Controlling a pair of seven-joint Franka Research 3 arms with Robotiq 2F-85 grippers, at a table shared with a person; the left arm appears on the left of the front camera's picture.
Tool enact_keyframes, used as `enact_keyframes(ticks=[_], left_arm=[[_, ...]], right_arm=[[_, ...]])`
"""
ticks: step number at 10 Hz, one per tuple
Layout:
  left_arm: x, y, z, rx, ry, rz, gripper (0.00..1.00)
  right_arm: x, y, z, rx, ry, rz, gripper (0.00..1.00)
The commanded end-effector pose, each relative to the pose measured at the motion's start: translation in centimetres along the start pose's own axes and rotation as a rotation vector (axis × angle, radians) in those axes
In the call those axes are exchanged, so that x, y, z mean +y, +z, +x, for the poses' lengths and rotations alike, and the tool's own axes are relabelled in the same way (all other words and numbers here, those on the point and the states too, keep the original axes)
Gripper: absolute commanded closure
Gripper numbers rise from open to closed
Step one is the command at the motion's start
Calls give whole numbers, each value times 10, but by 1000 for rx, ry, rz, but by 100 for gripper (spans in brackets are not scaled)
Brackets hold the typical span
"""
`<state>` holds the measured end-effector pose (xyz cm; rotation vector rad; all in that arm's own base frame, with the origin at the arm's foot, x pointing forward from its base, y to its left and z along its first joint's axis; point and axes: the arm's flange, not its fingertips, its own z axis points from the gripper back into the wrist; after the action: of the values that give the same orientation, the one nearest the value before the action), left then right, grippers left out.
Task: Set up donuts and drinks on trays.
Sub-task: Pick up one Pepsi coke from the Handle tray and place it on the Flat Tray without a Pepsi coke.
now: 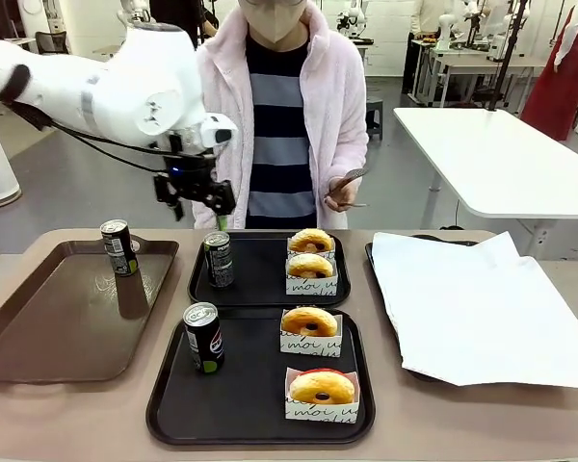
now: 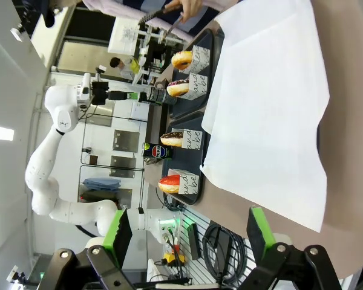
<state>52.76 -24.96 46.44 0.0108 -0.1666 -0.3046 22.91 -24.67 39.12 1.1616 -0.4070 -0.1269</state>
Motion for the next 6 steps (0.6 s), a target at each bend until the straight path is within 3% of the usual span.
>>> enact_keyframes(ticks=[1,2,4,6], left_arm=[[62,28,-45,57,39,34,0],[93,36,-83,97,69,13,0],[146,50,-106,153,111,-12,0],[147,49,-126,71,159,-36,0]], right_arm=[[0,1,-1,2,15,12,0],[0,1,-1,2,15,12,0],[0,1,-1,2,15,12,0],[0,1,-1,2,15,12,0]])
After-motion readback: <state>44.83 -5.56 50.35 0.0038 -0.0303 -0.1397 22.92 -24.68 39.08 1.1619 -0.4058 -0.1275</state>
